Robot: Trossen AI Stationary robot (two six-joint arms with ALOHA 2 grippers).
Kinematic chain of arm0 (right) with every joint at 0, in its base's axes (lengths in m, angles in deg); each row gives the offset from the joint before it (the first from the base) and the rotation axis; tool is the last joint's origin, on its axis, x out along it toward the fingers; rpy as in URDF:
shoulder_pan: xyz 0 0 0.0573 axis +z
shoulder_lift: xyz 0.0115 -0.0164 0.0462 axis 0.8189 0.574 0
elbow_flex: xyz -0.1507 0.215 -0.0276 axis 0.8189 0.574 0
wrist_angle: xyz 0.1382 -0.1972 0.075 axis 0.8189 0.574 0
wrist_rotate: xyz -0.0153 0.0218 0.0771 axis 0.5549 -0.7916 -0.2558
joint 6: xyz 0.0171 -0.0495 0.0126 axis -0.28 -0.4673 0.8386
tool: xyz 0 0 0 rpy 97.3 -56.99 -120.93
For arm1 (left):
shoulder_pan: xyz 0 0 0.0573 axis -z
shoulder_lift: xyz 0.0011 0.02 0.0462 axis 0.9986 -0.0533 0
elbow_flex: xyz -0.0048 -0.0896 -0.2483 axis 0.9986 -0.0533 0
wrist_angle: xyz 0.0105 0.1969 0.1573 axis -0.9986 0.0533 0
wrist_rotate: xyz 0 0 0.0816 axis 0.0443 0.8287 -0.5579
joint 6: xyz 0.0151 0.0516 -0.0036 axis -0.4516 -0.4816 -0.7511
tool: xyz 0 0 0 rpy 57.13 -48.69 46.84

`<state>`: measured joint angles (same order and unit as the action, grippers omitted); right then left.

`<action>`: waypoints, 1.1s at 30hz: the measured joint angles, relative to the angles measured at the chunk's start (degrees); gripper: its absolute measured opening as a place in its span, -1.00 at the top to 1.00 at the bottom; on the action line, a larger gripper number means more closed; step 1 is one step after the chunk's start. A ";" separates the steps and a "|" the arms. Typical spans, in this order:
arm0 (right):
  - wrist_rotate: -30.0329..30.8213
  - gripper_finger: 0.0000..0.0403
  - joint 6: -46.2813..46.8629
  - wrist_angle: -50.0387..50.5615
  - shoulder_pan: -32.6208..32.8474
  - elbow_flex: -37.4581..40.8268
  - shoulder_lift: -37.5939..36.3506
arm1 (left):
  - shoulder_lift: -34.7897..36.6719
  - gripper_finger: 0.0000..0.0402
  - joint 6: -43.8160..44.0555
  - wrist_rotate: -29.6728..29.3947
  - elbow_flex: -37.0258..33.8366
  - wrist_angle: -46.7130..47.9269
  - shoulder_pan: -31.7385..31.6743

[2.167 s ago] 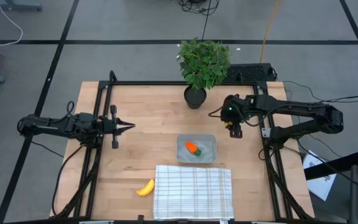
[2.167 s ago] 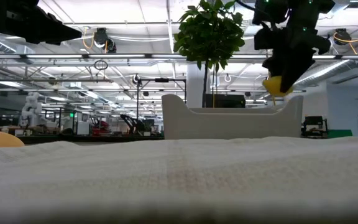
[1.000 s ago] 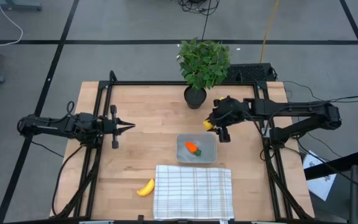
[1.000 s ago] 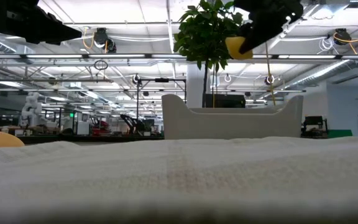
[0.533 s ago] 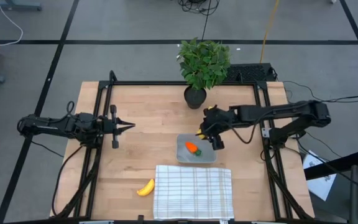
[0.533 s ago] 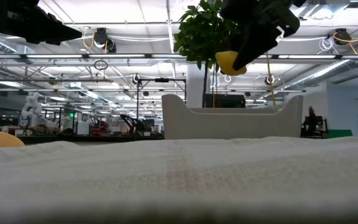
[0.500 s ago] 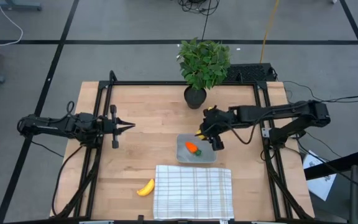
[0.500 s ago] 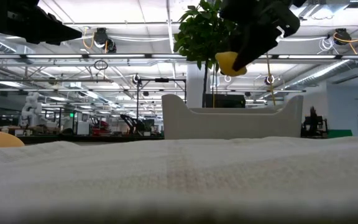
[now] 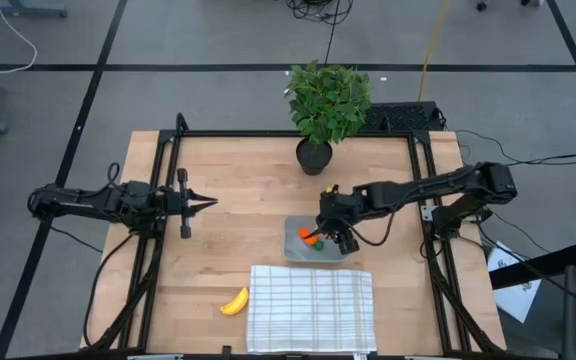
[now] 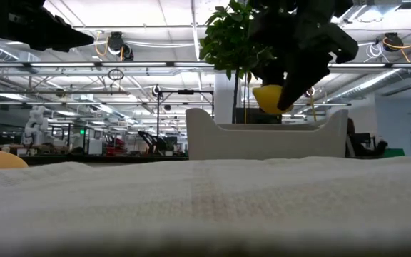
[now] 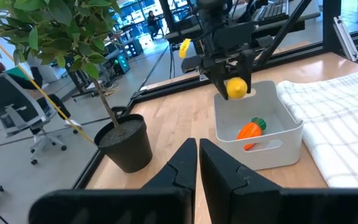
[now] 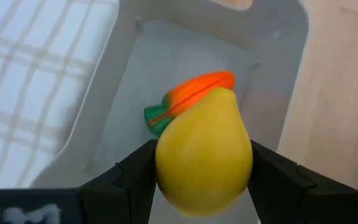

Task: Pick and placing Produce into tupperware
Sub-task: Put the lemon into the bin

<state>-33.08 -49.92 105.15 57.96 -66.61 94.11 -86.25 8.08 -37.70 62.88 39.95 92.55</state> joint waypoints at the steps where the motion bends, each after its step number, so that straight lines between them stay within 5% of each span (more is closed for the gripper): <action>1: 0.02 0.01 -0.08 -0.22 0.11 0.17 -0.11 | 0.02 0.88 0.00 0.00 0.00 0.01 0.00; 21: 6.24 0.01 -3.40 -4.57 6.49 2.60 -0.11 | 0.00 0.88 0.00 0.02 0.00 0.07 -0.01; 33: 6.27 0.01 3.84 -7.54 6.09 4.19 3.94 | 0.00 0.88 -0.01 0.02 0.00 0.06 -0.02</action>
<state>-26.80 -46.08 97.61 64.05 -62.42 98.05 -86.25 8.07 -37.68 62.88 40.01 92.53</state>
